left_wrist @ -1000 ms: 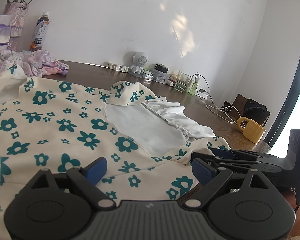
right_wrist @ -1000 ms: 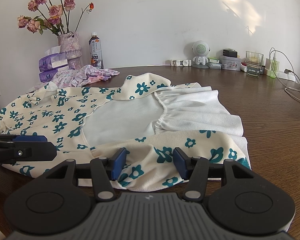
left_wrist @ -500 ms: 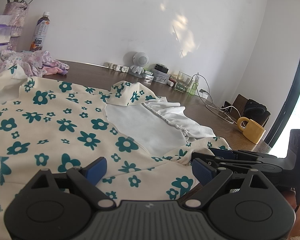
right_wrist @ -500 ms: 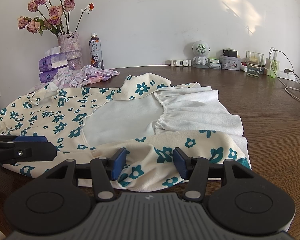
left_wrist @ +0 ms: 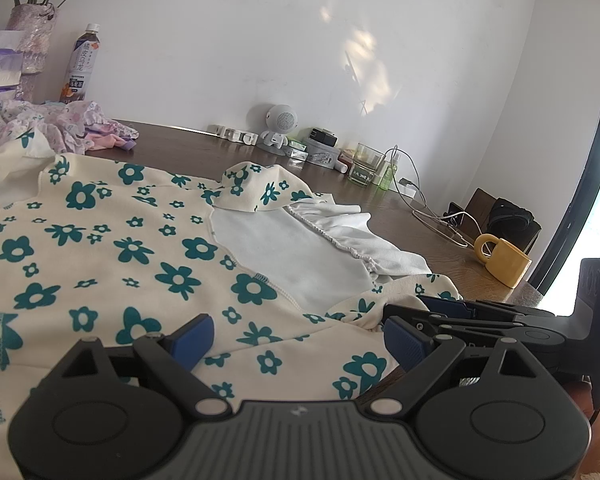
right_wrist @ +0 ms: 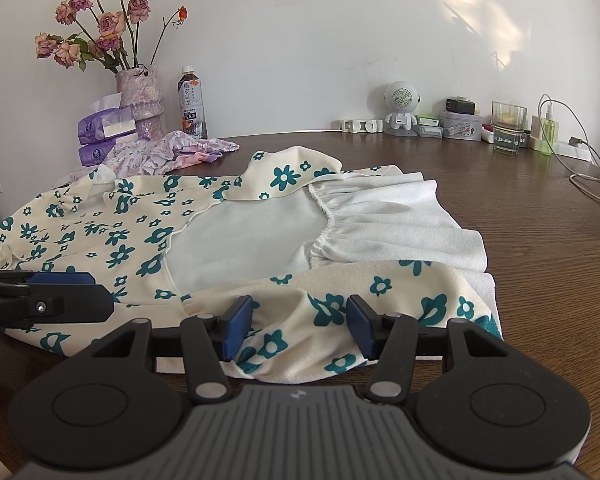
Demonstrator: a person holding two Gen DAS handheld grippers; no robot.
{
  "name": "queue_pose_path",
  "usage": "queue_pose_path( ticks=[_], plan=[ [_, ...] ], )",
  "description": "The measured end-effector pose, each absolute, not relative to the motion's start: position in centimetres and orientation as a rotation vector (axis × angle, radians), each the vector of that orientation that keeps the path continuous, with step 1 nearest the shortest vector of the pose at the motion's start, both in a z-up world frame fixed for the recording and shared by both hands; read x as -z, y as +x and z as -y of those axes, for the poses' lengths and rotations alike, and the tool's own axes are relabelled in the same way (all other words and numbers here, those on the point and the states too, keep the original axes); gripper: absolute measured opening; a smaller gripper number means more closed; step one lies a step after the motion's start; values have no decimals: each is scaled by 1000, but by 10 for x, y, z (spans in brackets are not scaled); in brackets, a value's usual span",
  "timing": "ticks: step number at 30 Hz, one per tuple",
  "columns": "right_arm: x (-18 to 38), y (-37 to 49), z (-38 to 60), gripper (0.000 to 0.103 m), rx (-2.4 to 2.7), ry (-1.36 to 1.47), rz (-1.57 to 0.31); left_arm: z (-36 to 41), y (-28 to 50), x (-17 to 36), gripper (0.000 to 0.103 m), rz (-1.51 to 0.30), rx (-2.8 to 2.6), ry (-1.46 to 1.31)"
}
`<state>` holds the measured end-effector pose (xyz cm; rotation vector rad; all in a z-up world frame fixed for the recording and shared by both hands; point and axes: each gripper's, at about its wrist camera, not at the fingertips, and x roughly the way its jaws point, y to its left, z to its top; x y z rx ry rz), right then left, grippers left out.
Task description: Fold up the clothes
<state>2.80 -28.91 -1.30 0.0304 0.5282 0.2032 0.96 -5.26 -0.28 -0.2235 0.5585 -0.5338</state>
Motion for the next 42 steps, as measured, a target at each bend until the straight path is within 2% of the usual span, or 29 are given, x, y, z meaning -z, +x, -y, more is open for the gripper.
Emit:
queue_pose_path(
  ticks=[9, 27, 42],
  plan=[
    [13, 28, 289, 53, -204, 31, -528, 52, 10, 3, 92, -559, 536, -226],
    [13, 28, 289, 54, -204, 34, -528, 56, 10, 1, 100, -566, 502, -201],
    [12, 26, 291, 57, -217, 38, -524, 44, -12, -10, 103, -478, 302, -138]
  ],
)
